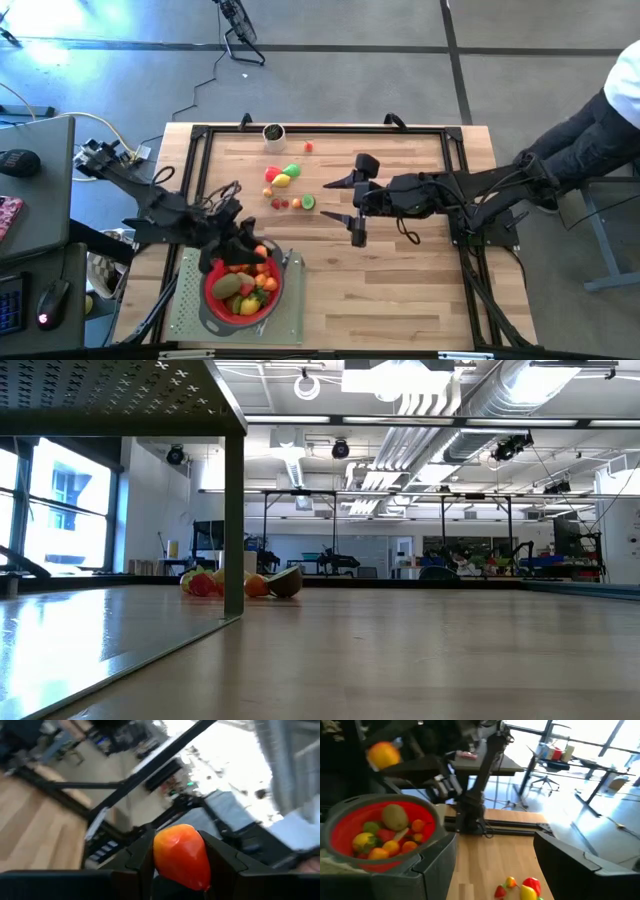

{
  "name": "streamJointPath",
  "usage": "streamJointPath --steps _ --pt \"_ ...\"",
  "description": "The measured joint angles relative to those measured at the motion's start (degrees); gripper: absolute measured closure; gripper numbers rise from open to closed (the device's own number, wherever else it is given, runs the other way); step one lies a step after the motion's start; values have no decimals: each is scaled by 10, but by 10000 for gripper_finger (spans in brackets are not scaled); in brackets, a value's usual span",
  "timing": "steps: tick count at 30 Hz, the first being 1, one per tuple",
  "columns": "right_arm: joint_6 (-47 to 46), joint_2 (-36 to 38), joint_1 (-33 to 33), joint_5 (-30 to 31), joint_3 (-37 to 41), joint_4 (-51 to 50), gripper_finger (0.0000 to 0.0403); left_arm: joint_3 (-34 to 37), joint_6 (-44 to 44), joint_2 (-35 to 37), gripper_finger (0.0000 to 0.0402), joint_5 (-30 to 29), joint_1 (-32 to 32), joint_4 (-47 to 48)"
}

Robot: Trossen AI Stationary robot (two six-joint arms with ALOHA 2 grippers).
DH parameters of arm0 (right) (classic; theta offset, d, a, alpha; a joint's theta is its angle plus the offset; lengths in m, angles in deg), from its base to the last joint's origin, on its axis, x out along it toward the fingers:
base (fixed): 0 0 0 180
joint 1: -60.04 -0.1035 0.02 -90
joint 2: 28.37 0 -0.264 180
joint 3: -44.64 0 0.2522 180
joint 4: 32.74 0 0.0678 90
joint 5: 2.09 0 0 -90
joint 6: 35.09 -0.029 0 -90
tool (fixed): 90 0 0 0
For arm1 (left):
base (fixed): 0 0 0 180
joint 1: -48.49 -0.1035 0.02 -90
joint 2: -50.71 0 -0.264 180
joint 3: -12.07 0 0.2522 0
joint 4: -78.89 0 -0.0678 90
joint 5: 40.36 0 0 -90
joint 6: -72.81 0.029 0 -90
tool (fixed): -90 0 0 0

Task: Pick & Place Fruit
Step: Put the pear into the red strainer bowl on the shelf

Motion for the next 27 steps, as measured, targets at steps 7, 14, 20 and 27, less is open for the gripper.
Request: streamJointPath --steps 7,14,20,27 --pt "2 0 12 9 0 0 147 -87 -6 -14 275 -123 77 234" --pt "2 0 30 8 0 0 146 -155 -64 -44 275 -194 119 420" --pt "2 0 42 2 0 -5 147 -170 -83 -76 275 -156 122 504" --pt "-2 0 55 2 0 -26 147 -170 -93 -108 275 -92 122 558"
